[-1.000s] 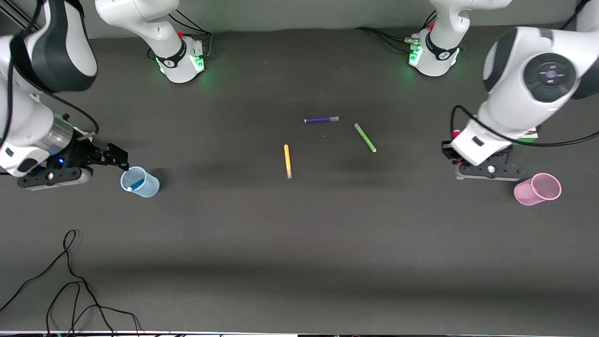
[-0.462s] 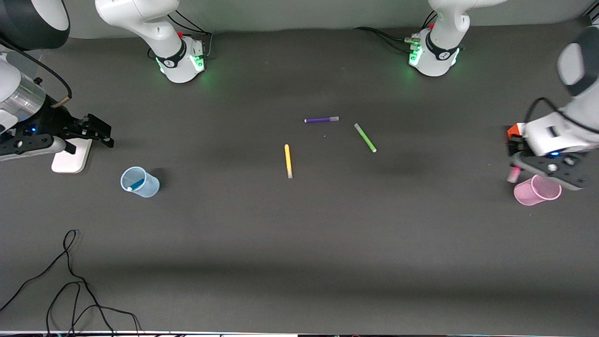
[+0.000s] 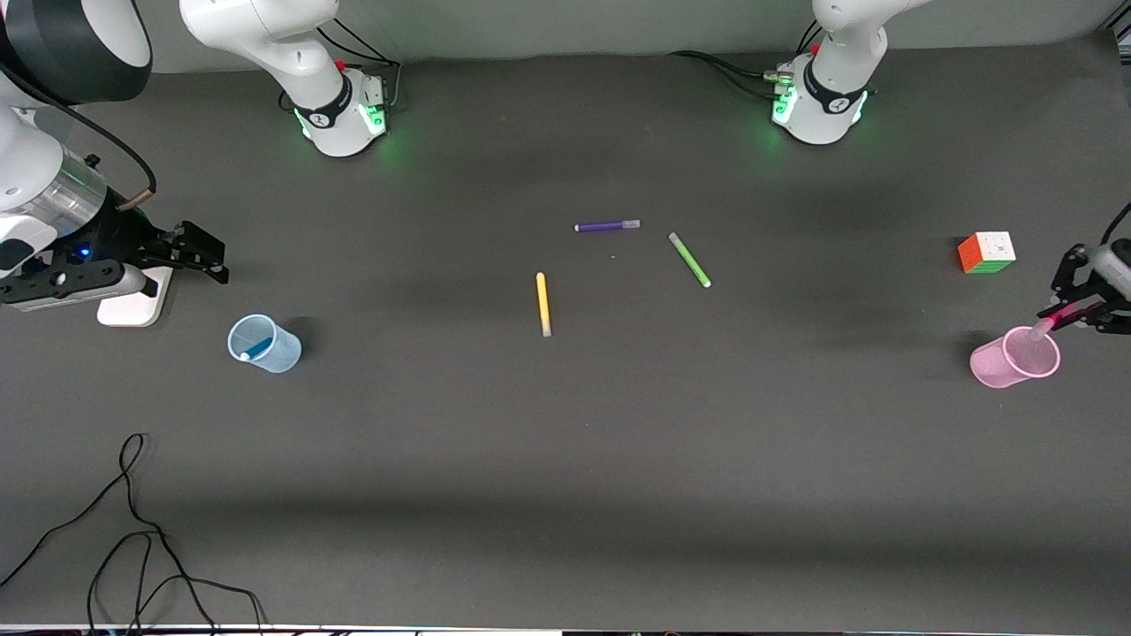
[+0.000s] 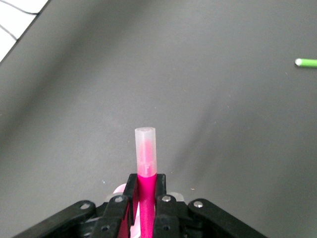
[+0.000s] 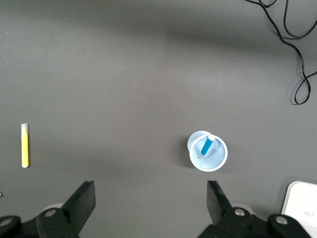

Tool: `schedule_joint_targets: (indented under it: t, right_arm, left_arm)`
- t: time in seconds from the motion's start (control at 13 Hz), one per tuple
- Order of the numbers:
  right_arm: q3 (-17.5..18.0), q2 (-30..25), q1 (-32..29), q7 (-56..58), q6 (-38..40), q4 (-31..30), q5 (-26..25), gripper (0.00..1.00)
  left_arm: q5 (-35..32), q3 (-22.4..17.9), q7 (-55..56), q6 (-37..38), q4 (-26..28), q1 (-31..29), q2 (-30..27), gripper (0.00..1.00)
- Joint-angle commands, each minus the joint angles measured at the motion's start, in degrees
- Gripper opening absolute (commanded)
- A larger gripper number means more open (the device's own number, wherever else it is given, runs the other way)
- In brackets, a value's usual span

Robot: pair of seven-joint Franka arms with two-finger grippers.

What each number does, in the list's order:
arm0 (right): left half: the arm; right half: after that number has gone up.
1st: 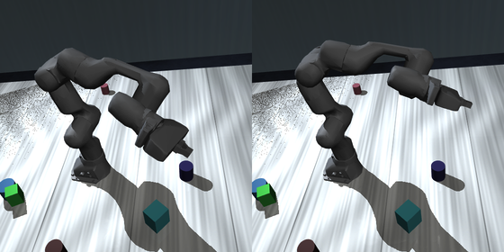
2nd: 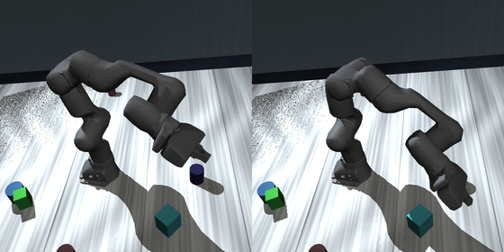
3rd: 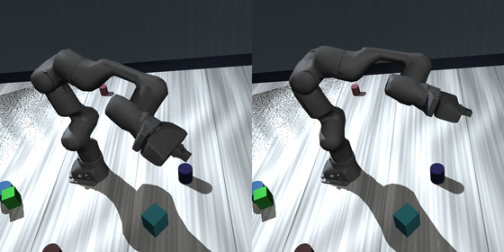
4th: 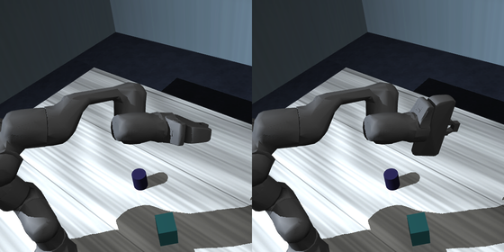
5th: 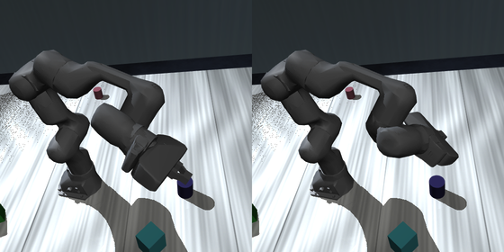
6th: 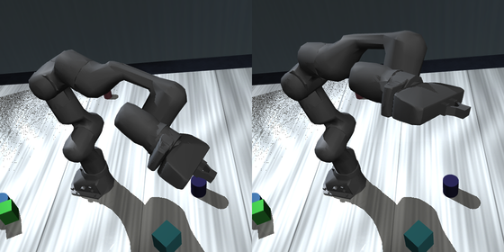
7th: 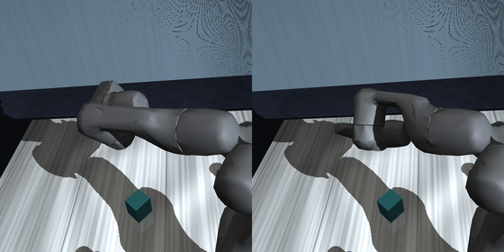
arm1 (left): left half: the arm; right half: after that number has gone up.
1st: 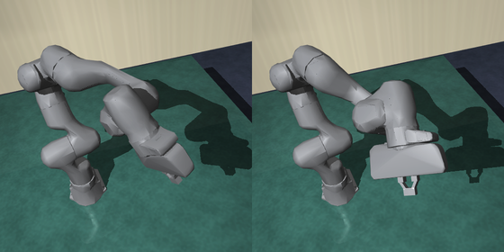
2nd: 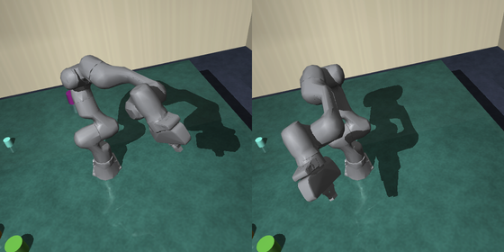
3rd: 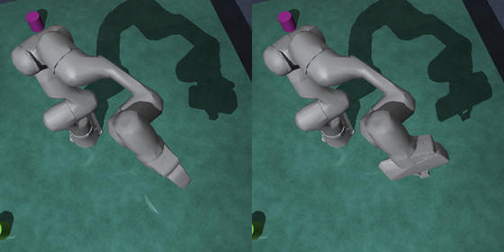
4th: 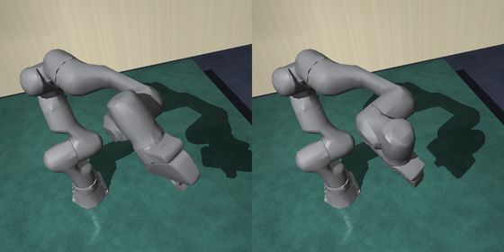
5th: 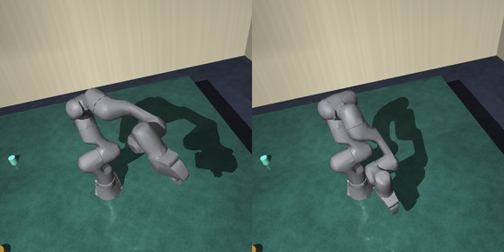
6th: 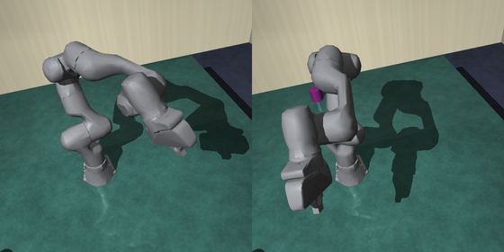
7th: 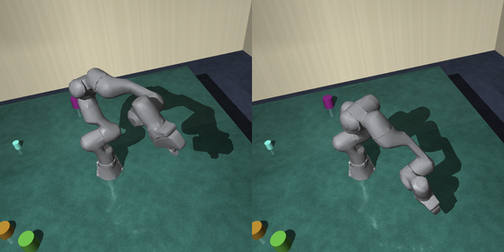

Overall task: Place pink and blue markers in matching cups
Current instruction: 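Lower the pink marker into the pink cup and open the left gripper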

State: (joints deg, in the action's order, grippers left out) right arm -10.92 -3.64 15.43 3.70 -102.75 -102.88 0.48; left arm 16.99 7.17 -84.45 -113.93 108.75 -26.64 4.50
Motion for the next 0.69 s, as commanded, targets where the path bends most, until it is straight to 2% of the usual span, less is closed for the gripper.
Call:
schedule_joint_targets:
  t: [0.0, 0.15, 0.31, 0.62]
  right_arm:
    - [0.4, 0.0, -0.4, 0.0, -1.4, -0.7, 0.1, 1.00]
    - [-0.1, -0.1, -0.5, 0.3, -1.2, -0.8, 0.0, 1.00]
    - [-0.2, -0.8, -0.5, 0.2, -1.4, -2.8, 0.0, 1.00]
    - [-0.2, -1.5, -0.5, 0.2, -1.7, -3.0, -1.5, 1.00]
  left_arm:
    - [9.0, 0.9, -16.4, -1.4, 1.0, -5.2, 3.6, 0.00]
    - [15.8, 0.9, -27.2, -0.9, 1.0, -8.6, 7.9, 0.00]
    - [19.1, 0.9, -35.1, -0.7, 1.0, -11.6, 11.5, 0.00]
    - [26.6, 1.0, -49.3, -0.1, 0.8, -15.6, 17.4, 0.00]
